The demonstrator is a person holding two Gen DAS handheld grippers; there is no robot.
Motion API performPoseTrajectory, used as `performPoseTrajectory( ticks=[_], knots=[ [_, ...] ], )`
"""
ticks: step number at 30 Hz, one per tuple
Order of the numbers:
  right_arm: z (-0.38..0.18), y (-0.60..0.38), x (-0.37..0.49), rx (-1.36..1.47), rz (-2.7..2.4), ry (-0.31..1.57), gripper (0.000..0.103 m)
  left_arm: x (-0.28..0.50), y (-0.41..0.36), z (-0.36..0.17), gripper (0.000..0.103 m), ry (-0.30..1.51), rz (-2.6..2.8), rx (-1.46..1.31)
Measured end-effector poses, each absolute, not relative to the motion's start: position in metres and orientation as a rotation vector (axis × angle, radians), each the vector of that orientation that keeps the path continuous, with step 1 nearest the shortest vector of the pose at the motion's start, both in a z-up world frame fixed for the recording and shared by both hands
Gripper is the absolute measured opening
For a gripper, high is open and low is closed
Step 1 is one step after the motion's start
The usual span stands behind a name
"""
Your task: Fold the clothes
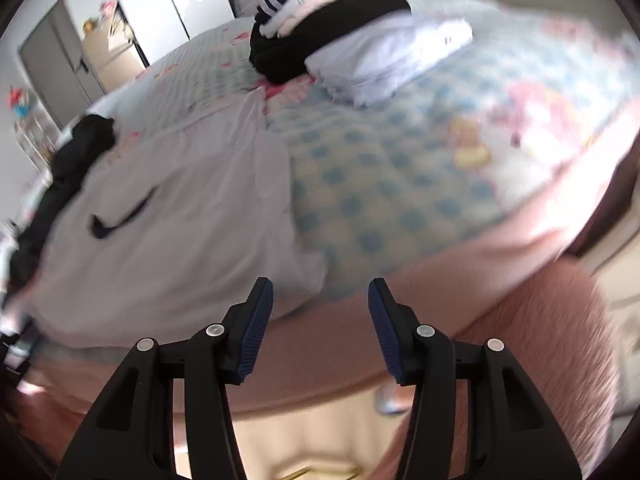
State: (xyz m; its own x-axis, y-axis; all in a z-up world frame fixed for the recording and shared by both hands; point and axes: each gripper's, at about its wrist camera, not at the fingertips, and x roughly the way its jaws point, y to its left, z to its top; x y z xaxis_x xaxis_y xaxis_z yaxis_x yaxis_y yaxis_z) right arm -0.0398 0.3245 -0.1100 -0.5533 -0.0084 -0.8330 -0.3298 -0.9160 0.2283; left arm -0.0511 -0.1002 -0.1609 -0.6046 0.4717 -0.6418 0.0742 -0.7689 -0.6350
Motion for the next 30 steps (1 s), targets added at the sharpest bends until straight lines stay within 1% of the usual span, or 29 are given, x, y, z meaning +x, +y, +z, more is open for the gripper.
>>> performPoseTrajectory(
  ticks=[2,6,8,9,12,17,21,24,27,30],
  knots=[
    [-0.114,0.321,-0.035,-1.47,2.567,0.666,0.05,-0.051,-0.092,-0.166,0.046,-0.93,2.412,-1.285],
    [-0.125,0.305,-0.036,-1.59,2.599,0.712,0.05,-0.058,-0.09,-0.174,0.048,-0.96,2.388,-1.314],
    [-0.13,0.3,-0.041,-1.641,2.605,0.726,0.05,-0.061,-0.093,-0.177,0.052,-1.001,2.369,-1.316],
    [-0.133,0.299,-0.045,-1.671,2.59,0.738,0.05,-0.063,-0.094,-0.179,0.053,-1.023,2.359,-1.316],
    [-0.134,0.304,-0.046,-1.607,2.595,0.832,0.05,-0.063,-0.095,-0.184,0.056,-1.052,2.343,-1.315],
    [-0.138,0.32,-0.053,-1.538,2.575,0.99,0.05,-0.069,-0.091,-0.189,0.057,-1.091,2.226,-1.275],
    [-0.133,0.326,-0.058,-1.458,2.597,1.009,0.05,-0.079,-0.092,-0.188,0.057,-1.08,2.216,-1.275],
    [-0.135,0.322,-0.068,-1.465,2.6,0.958,0.05,-0.086,-0.101,-0.197,0.058,-1.207,2.216,-1.252],
    [-0.141,0.319,-0.078,-1.482,2.594,0.936,0.053,-0.092,-0.101,-0.2,0.061,-1.272,2.223,-1.223],
    [-0.139,0.317,-0.085,-1.48,2.615,0.941,0.052,-0.099,-0.094,-0.193,0.062,-1.23,2.245,-1.201]
  ],
)
